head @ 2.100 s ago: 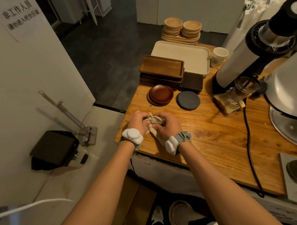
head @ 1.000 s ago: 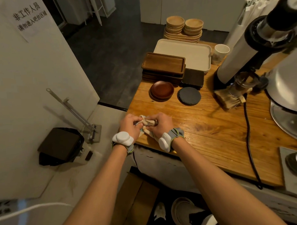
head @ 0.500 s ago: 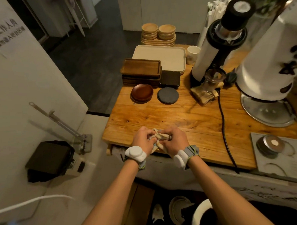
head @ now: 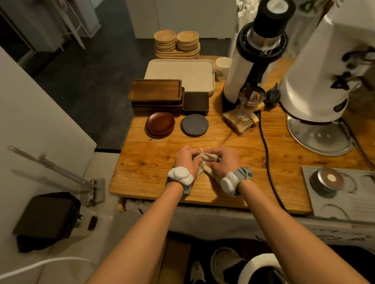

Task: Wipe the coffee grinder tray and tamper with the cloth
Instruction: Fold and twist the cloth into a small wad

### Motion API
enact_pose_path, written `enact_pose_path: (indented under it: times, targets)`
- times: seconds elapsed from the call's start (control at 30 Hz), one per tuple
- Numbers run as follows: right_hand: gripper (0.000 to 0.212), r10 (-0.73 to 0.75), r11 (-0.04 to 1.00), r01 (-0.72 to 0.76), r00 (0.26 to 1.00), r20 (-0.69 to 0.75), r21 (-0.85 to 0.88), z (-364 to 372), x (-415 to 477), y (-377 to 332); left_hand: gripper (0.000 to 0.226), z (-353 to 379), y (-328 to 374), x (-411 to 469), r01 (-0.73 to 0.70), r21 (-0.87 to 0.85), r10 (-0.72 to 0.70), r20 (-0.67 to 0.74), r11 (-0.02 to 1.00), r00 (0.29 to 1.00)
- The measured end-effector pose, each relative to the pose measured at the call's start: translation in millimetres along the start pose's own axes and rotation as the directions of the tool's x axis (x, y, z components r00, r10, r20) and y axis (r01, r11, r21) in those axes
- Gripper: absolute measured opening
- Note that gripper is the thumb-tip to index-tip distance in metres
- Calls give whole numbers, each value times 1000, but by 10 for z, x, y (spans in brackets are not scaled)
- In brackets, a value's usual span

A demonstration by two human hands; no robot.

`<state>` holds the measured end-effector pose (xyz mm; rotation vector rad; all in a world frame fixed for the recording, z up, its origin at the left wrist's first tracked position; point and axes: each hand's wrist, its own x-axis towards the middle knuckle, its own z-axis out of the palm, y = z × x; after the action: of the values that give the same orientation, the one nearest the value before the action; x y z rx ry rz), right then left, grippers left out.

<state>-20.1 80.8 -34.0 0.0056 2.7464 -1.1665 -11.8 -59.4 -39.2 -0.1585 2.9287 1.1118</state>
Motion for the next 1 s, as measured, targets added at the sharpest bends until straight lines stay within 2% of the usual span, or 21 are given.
enact_pose_path:
  times: [0.27, 0.43, 0.53, 0.7, 0.83, 1.0]
  targets:
    - [25, 0, 1000, 0, 1000, 28, 10, -212, 502, 14, 16, 44, 222, 542, -82, 72, 79, 50, 994, 996]
    - [29, 50, 999, -50, 998, 38, -7, -316, 659, 56, 15, 133, 319, 671, -44, 131, 41, 26, 990, 999]
    - [28, 57, 998, -57, 998, 13, 31, -290, 612, 63, 16, 158, 340, 637, -28, 149, 27, 12, 988, 1000]
    - [23, 31, 1000, -31, 999, 42, 0, -294, 478, 90, 17, 114, 348, 558, -47, 160, 36, 71, 986, 997]
    - [24, 100, 995, -99, 994, 34, -29, -316, 242, 148, 14, 127, 369, 317, -85, 154, 66, 126, 984, 990]
    - [27, 147, 988, -141, 983, 109, -63, -383, -83, 237, 15, 190, 338, -59, -72, 130, 55, 134, 989, 990]
